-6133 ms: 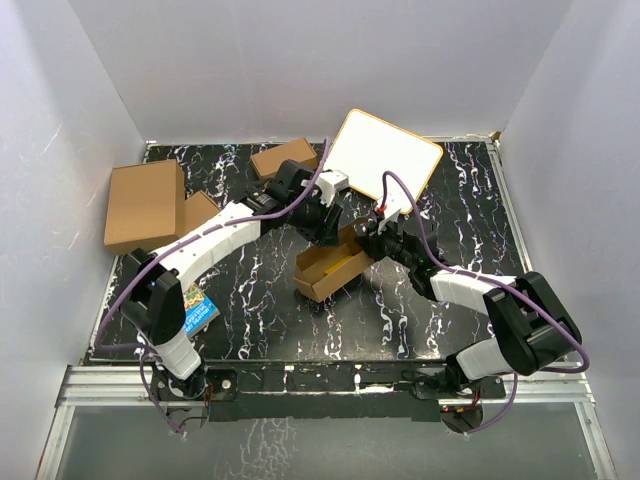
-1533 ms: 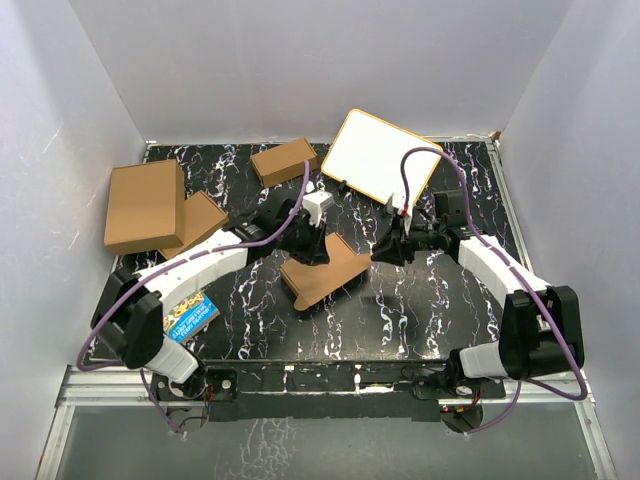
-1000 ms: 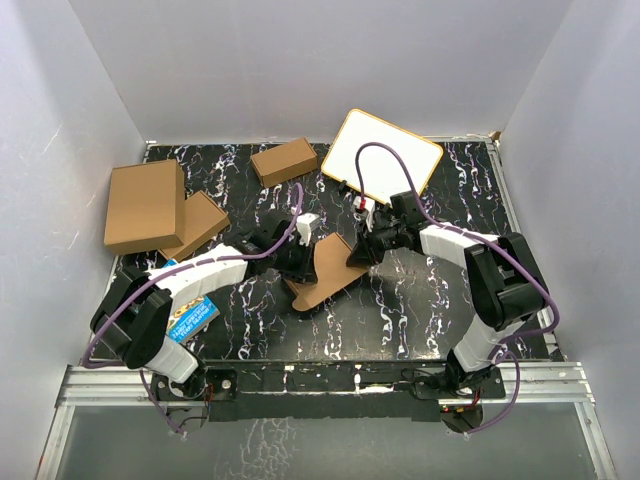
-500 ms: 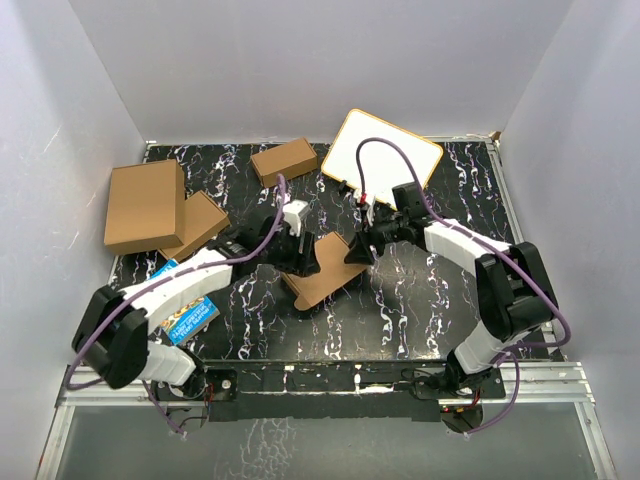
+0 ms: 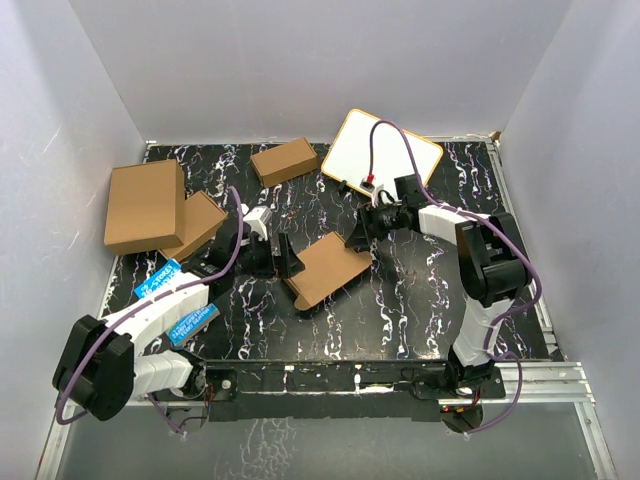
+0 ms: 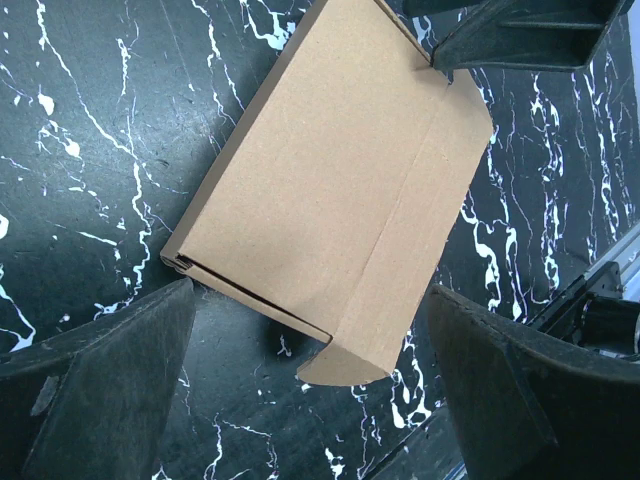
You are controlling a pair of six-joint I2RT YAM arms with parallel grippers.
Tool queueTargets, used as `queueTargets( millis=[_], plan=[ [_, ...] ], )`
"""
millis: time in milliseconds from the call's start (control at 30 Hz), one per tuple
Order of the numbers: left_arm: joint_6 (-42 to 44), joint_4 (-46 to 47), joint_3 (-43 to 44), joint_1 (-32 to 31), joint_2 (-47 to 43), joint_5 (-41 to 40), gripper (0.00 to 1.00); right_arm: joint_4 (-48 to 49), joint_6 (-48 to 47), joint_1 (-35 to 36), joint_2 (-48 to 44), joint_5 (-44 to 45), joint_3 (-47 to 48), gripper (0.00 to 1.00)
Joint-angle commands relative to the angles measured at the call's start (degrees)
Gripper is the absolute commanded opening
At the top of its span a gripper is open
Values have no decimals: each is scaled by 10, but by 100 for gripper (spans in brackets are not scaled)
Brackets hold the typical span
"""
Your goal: Fold the paper box
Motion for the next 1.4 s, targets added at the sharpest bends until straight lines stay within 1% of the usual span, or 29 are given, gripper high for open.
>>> queueTargets(
  millis=[0,133,167,233,367,433,533,767,933,1100,1367],
  plan=[
    [-35,39,-9,10,-5,17,97,33,54,4,12,-24,10,61],
    [-49,53,-21,13,-2,22,97,33,64,3,28,-35,12,55],
    [-54,57,-26,14,-2,23,97,33,67,2,30,-38,11,52],
    [-65,65,-36,15,-3,23,97,33,71,0,36,-36,9,43],
    [-101,90,-61,20,0,31,97,33,86,-14,48,-41,4,33],
    [-115,81,-64,22,4,22,97,36,94,-25,51,-48,-1,30],
    [-137,76,-63,25,10,19,97,49,109,-32,51,-56,-12,28],
    [-220,157,-86,25,17,51,97,73,138,-43,55,-63,-28,24],
    [-268,210,-120,25,31,45,97,79,152,-58,63,-69,-35,22],
    [-287,235,-130,25,40,38,97,83,161,-71,68,-73,-42,21],
    [-332,312,-152,22,59,22,97,88,169,-76,80,-74,-48,20]
  ],
)
